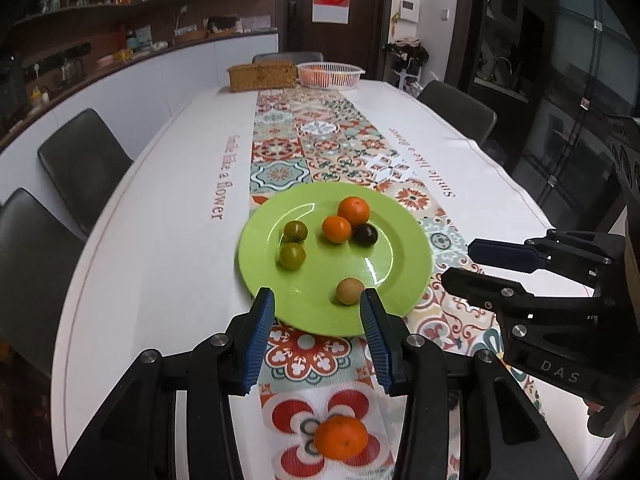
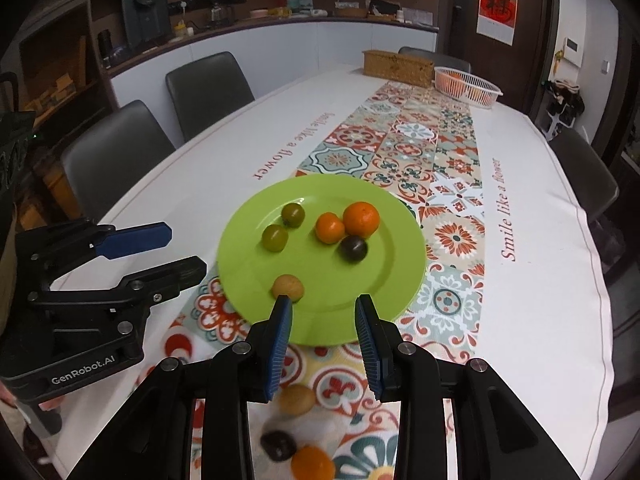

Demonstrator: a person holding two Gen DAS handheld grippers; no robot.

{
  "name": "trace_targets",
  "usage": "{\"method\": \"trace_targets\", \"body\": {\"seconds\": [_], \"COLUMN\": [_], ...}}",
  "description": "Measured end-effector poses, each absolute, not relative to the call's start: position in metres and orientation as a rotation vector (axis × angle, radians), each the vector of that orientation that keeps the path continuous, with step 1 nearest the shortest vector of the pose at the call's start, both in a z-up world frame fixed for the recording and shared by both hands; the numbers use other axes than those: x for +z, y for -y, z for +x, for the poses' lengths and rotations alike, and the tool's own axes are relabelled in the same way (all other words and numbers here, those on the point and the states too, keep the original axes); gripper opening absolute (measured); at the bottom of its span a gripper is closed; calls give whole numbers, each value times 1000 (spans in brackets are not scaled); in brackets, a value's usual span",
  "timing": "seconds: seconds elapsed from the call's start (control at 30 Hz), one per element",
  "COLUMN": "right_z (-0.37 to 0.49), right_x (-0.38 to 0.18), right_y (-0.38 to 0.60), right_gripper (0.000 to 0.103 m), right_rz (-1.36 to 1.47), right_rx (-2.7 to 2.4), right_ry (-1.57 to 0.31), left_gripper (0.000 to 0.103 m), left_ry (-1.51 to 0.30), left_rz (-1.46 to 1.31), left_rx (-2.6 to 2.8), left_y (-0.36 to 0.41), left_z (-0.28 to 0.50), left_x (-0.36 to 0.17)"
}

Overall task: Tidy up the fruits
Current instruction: 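Move the left tool to the large mandarin while the right tool approaches a dark plum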

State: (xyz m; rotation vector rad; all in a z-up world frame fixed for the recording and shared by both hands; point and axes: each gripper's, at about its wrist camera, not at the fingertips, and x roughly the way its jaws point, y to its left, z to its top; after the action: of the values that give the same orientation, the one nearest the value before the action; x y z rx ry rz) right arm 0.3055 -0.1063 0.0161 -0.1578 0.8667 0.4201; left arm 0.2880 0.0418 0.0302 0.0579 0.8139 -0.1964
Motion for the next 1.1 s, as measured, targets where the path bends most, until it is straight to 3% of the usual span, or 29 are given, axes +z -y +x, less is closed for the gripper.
{"method": "trace_targets", "body": {"seconds": [0.13,0.5,1.1], "right_z": [286,256,242], "right_x": [26,41,16], "right_y": [107,102,72], "right_gripper": [40,40,40], "right_rz": [-159,-221,-432], "right_rx": [434,472,560], "right_ry": [-842,-885,-1153], "left_gripper": [45,48,54], "left_ry": [-789,-787,-958], "left_rz": [64,54,94], "left_rx": [-190,-178,-181], "left_y": [-40,-42,-46], "left_z": [270,233,222], "left_x": [41,51,28]}}
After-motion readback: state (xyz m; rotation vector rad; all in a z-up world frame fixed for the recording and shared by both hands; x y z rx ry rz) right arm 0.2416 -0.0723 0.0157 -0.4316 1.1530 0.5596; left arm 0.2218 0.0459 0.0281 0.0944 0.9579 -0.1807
